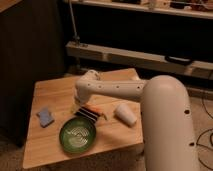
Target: Place the eraser on the white sponge
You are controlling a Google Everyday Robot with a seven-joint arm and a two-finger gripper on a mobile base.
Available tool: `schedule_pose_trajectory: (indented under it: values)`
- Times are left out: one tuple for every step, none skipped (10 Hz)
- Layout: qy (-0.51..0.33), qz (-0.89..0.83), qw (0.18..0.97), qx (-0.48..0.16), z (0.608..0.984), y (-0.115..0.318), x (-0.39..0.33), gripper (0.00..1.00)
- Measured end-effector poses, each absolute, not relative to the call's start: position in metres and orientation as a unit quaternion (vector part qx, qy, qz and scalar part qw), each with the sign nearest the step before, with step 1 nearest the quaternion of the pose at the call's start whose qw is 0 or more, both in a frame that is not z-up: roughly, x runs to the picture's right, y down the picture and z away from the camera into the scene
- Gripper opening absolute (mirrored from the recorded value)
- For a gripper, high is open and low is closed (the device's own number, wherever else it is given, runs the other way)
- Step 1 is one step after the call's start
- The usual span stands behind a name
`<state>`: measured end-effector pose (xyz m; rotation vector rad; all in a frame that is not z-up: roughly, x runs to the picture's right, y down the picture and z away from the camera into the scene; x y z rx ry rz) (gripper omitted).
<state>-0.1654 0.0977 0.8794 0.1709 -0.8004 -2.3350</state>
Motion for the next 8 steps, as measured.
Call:
schedule_pose_trajectory:
  values:
    - [-0.307,-0.895,0.317,0.067,0.88,0.101,-0.171,0.75]
    - [-0.308,-0.896,0.312,0.069,0.881,0.104,-0.173,0.75]
    - [-0.307,-0.899,0.306,0.07,0.883,0.106,-0.175,0.75]
    - [-0.307,-0.9,0.3,0.071,0.886,0.108,-0.178,0.75]
    - [-0.308,-0.901,0.298,0.072,0.887,0.109,-0.181,0.75]
    - [-0.309,-0.901,0.296,0.07,0.89,0.11,-0.181,0.75]
    - [-0.311,-0.901,0.295,0.067,0.891,0.111,-0.181,0.75]
    - [-0.313,-0.902,0.292,0.053,0.892,0.11,-0.176,0.75]
